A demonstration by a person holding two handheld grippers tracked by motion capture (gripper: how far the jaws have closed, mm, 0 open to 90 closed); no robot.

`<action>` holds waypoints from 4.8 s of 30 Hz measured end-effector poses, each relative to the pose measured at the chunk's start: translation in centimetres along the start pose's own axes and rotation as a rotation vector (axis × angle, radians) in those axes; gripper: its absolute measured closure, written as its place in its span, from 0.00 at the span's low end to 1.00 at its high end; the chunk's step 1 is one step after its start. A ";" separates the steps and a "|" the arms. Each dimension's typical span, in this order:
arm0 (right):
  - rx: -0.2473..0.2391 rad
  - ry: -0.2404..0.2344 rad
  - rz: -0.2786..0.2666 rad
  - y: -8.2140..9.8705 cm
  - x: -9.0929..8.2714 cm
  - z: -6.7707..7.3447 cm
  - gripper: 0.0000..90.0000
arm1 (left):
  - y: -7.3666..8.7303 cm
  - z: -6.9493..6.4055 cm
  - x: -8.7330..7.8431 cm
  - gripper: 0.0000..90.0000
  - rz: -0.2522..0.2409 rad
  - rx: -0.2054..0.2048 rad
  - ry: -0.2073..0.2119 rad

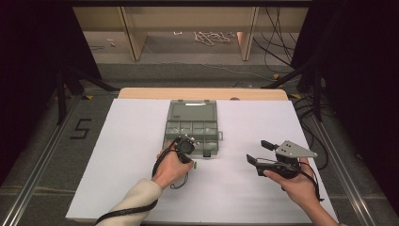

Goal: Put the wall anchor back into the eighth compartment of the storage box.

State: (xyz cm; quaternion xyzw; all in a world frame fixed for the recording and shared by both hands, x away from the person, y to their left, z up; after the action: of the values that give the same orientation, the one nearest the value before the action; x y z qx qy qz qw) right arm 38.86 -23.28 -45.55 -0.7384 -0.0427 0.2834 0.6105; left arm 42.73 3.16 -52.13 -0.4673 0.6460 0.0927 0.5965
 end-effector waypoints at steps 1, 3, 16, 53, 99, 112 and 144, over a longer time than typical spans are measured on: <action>-0.001 0.003 0.002 0.0 0.0 0.0 0.25 | 0.0 0.0 0.0 0.94 -0.002 -0.002 0.002; -0.005 0.005 -0.002 0.0 0.0 -0.1 0.25 | 0.0 0.0 0.0 0.94 -0.004 -0.003 0.004; -0.010 0.018 -0.025 -0.2 0.0 -0.2 0.25 | -0.4 -0.2 -1.4 0.94 -0.046 0.011 0.006; -0.006 0.013 -0.041 -0.2 0.1 -0.1 0.26 | -3.7 -2.1 -4.5 0.94 -0.204 0.089 -0.014; -0.007 0.023 -0.031 -0.2 0.1 -0.3 0.26 | -7.6 -2.4 -2.6 0.94 -0.211 0.138 -0.034; -0.006 0.022 -0.032 -0.2 0.1 -0.3 0.26 | -8.2 -2.5 -1.7 0.94 -0.208 0.149 -0.032; 0.000 0.013 -0.037 -0.3 0.0 -0.3 0.26 | -9.3 -2.2 0.0 0.91 -0.196 0.174 -0.028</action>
State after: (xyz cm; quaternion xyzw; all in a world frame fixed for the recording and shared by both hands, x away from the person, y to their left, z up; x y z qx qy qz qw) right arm 39.12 -23.47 -45.28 -0.7393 -0.0523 0.2672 0.6158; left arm 47.89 -3.39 -47.44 -0.4733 0.5944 -0.0158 0.6499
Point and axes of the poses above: each handheld gripper's, and its own axes: x roughly forward along the jaws, y roughly out of its underside, z roughly to its left, the point moved 6 cm from there along x, roughly forward along the jaws, and after that the axes turned 15 degrees about y, right-handed, at the moved point
